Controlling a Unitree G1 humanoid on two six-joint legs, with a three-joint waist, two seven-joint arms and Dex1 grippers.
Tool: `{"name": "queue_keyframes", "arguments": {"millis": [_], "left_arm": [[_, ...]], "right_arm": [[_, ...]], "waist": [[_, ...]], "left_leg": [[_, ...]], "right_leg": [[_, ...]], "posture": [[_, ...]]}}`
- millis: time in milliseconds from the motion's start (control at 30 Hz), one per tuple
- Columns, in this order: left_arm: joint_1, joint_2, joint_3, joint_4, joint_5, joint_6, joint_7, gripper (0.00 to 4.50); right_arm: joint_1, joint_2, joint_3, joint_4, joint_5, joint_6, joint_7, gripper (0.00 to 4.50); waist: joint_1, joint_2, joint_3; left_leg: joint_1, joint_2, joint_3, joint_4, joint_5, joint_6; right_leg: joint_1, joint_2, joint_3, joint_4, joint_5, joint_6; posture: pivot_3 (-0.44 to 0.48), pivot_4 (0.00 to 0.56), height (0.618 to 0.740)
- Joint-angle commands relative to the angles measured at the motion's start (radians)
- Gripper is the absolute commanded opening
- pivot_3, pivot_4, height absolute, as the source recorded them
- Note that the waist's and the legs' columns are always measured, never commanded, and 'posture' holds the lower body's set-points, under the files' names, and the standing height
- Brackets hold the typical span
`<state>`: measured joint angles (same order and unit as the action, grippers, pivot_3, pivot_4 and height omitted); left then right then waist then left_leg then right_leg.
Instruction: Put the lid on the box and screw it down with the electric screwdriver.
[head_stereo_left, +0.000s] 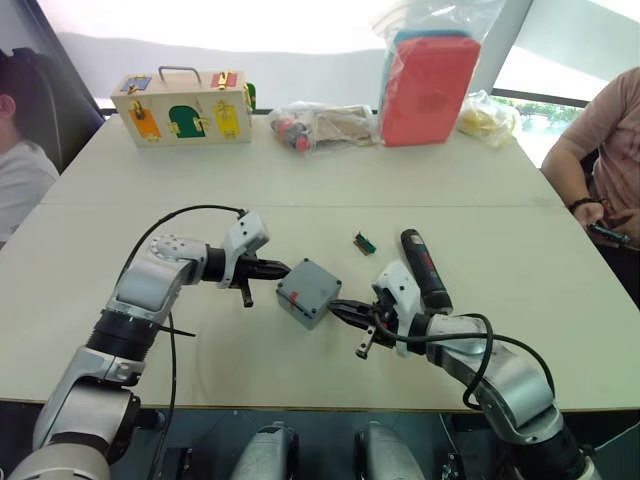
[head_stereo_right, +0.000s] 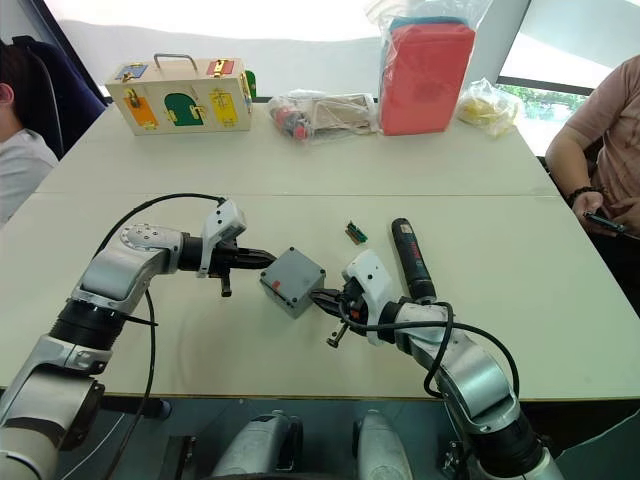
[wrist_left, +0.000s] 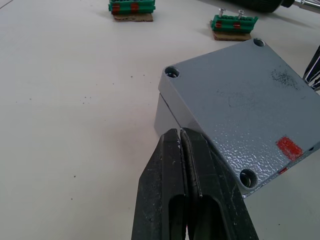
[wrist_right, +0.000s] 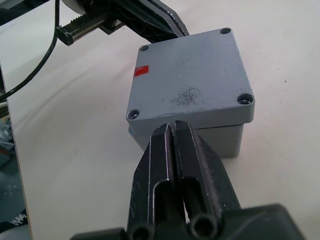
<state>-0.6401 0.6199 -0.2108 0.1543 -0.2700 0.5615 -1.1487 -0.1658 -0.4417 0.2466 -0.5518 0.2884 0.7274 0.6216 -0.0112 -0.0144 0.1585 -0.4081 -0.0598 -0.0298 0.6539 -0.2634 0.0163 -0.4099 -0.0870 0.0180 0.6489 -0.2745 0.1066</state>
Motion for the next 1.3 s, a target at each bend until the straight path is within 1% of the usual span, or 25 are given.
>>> {"name": "queue_keyframes", "arguments": {"millis": [33, 367, 867, 1300], "left_arm": [[-0.006, 0.004, 0.015, -0.017, 0.001, -0.013, -0.001, 0.0], [0.0, 0.004, 0.021, -0.029, -0.01, -0.007, -0.004, 0.0], [0.045, 0.043, 0.03, -0.094, -0.026, 0.027, -0.01, 0.0], [0.021, 0.014, 0.015, -0.059, 0.011, -0.018, 0.035, 0.0]], "right_arm": [[-0.016, 0.014, 0.008, -0.013, 0.008, -0.021, -0.007, 0.04], [-0.024, 0.017, 0.022, 0.005, 0.006, -0.031, -0.005, 0.04], [-0.021, 0.002, 0.025, 0.01, 0.004, -0.043, 0.007, 0.04], [-0.026, 0.001, 0.018, 0.024, -0.003, -0.055, 0.004, 0.04]], "waist": [[0.0, 0.0, 0.0], [0.0, 0.0, 0.0], [0.001, 0.0, 0.0], [0.0, 0.0, 0.0]], "left_leg": [[0.0, 0.0, 0.0, 0.0, 0.0, 0.0], [0.0, 0.0, 0.0, 0.0, 0.0, 0.0], [0.0, 0.0, 0.0, 0.0, 0.0, 0.0], [0.0, 0.0, 0.0, 0.0, 0.0, 0.0]], "right_leg": [[0.0, 0.0, 0.0, 0.0, 0.0, 0.0], [0.0, 0.0, 0.0, 0.0, 0.0, 0.0], [0.0, 0.0, 0.0, 0.0, 0.0, 0.0], [0.0, 0.0, 0.0, 0.0, 0.0, 0.0]], "posture": [[0.0, 0.15, 0.738], [0.0, 0.15, 0.738], [0.0, 0.15, 0.738], [0.0, 0.15, 0.738]]}}
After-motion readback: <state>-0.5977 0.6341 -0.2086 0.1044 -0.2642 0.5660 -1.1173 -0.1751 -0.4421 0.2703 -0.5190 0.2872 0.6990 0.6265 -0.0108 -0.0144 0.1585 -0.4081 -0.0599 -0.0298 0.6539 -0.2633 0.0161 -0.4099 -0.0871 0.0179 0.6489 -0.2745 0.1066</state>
